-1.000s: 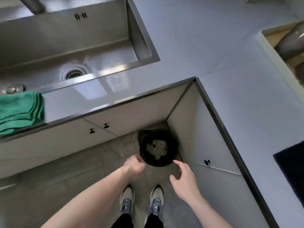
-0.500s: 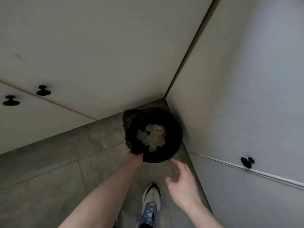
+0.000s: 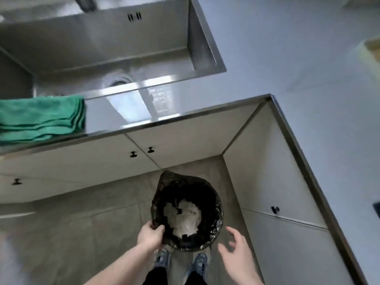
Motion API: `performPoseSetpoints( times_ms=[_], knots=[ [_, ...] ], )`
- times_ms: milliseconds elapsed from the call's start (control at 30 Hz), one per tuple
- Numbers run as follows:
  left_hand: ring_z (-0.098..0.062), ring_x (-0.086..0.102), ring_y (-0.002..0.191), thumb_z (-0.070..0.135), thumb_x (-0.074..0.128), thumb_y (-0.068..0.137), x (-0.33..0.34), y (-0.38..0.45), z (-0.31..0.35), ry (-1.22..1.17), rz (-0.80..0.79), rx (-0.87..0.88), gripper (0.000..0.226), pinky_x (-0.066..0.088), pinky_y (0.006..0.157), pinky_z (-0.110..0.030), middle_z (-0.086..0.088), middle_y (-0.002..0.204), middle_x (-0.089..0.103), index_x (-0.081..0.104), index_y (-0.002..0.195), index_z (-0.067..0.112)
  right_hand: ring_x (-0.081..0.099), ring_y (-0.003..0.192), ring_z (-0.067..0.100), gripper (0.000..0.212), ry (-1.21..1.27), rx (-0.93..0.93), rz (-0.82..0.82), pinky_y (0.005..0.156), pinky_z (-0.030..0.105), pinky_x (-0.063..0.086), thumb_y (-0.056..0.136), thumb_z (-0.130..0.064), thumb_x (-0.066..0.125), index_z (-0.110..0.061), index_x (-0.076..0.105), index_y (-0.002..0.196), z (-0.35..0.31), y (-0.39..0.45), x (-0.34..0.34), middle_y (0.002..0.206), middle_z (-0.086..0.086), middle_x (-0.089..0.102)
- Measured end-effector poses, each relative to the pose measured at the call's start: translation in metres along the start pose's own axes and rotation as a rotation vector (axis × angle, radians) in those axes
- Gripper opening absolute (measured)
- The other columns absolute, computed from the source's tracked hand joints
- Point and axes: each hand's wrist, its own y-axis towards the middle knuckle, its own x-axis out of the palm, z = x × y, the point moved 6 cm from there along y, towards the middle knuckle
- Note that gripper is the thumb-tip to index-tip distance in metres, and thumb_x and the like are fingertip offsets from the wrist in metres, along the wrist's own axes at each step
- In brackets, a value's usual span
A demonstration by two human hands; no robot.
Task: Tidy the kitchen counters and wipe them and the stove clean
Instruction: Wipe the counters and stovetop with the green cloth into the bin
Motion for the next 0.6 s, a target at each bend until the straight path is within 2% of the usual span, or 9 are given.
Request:
performPoseSetpoints(
  times_ms=[67, 133, 200, 233, 300, 367, 400, 467, 600],
  knots=[
    [-0.033, 0.074, 0.065, 0.03, 0.062, 0.07, -0.046, -0.06, 0.007, -0.029, 0.004, 0.04, 0.029, 0.064, 0.066, -0.049, -0.013, 0.075, 0.074, 0.067, 0.09, 0.01, 0.051, 0.132, 0.019, 0.067, 0.024, 0.037, -0.051, 0.107, 0.034, 0.041, 0.095, -0.038, 0.067, -0.029, 0.032, 0.152, -0.016, -0.035, -0.005, 0.156, -0.002, 0.039],
    [-0.033, 0.075, 0.062, 0.018, 0.062, 0.083, -0.089, -0.139, 0.018, -0.044, 0.036, 0.072, 0.014, 0.064, 0.064, -0.046, -0.014, 0.076, 0.074, 0.064, 0.091, 0.006, 0.044, 0.14, 0.022, 0.079, 0.028, 0.085, -0.112, 0.113, 0.036, 0.035, 0.095, -0.049, 0.063, -0.022, 0.024, 0.158, -0.028, -0.074, -0.004, 0.16, 0.001, 0.036],
    [-0.03, 0.072, 0.057, 0.01, 0.059, 0.086, -0.126, -0.199, 0.017, -0.075, 0.072, 0.104, 0.006, 0.064, 0.062, -0.042, -0.012, 0.072, 0.071, 0.061, 0.088, 0.005, 0.046, 0.139, 0.021, 0.081, 0.038, 0.086, -0.158, 0.112, 0.036, 0.037, 0.093, -0.056, 0.063, -0.02, 0.03, 0.156, -0.046, -0.113, -0.002, 0.155, 0.002, 0.044],
    [-0.029, 0.07, 0.055, 0.008, 0.059, 0.087, -0.142, -0.224, 0.013, -0.095, 0.082, 0.114, 0.004, 0.063, 0.058, -0.04, -0.011, 0.07, 0.068, 0.06, 0.087, 0.004, 0.051, 0.133, 0.02, 0.073, 0.026, 0.078, -0.176, 0.107, 0.034, 0.04, 0.092, -0.056, 0.064, -0.019, 0.04, 0.15, -0.054, -0.131, 0.001, 0.147, 0.001, 0.053],
    [-0.025, 0.066, 0.058, 0.005, 0.057, 0.088, -0.166, -0.263, 0.001, -0.143, 0.083, 0.133, 0.004, 0.06, 0.052, -0.036, -0.01, 0.071, 0.064, 0.06, 0.089, 0.002, 0.058, 0.116, 0.019, 0.045, 0.026, 0.051, -0.188, 0.095, 0.031, 0.043, 0.094, -0.042, 0.067, -0.019, 0.052, 0.129, -0.071, -0.164, 0.003, 0.127, -0.001, 0.063],
    [-0.023, 0.065, 0.062, 0.005, 0.058, 0.088, -0.186, -0.292, -0.011, -0.206, 0.064, 0.141, 0.003, 0.062, 0.059, -0.038, -0.009, 0.074, 0.062, 0.06, 0.087, 0.004, 0.063, 0.105, 0.019, 0.032, 0.035, 0.01, -0.154, 0.096, 0.036, 0.051, 0.091, -0.024, 0.064, -0.02, 0.057, 0.122, -0.083, -0.186, 0.007, 0.117, 0.0, 0.068],
    [-0.022, 0.063, 0.062, 0.006, 0.059, 0.088, -0.197, -0.305, -0.017, -0.232, 0.058, 0.142, 0.002, 0.062, 0.064, -0.04, -0.008, 0.072, 0.06, 0.059, 0.086, 0.005, 0.065, 0.102, 0.019, 0.034, 0.031, -0.009, -0.148, 0.096, 0.041, 0.053, 0.089, -0.021, 0.06, -0.021, 0.057, 0.123, -0.09, -0.196, 0.009, 0.113, -0.001, 0.069],
    [-0.022, 0.059, 0.059, 0.008, 0.063, 0.087, -0.215, -0.32, -0.031, -0.278, 0.045, 0.118, 0.006, 0.062, 0.065, -0.039, -0.007, 0.071, 0.057, 0.058, 0.086, 0.007, 0.066, 0.1, 0.02, 0.039, 0.013, -0.046, -0.159, 0.094, 0.046, 0.057, 0.085, -0.021, 0.054, -0.026, 0.057, 0.124, -0.101, -0.204, 0.018, 0.11, -0.004, 0.068],
    [-0.027, 0.058, 0.068, 0.019, 0.078, 0.084, -0.252, -0.331, -0.06, -0.476, 0.023, 0.052, 0.034, 0.056, 0.063, -0.04, -0.014, 0.083, 0.06, 0.049, 0.093, 0.005, 0.071, 0.095, 0.022, 0.037, 0.033, -0.131, -0.18, 0.083, 0.045, 0.062, 0.082, -0.019, 0.05, -0.028, 0.06, 0.116, -0.141, -0.228, 0.044, 0.106, -0.001, 0.071]
  ],
)
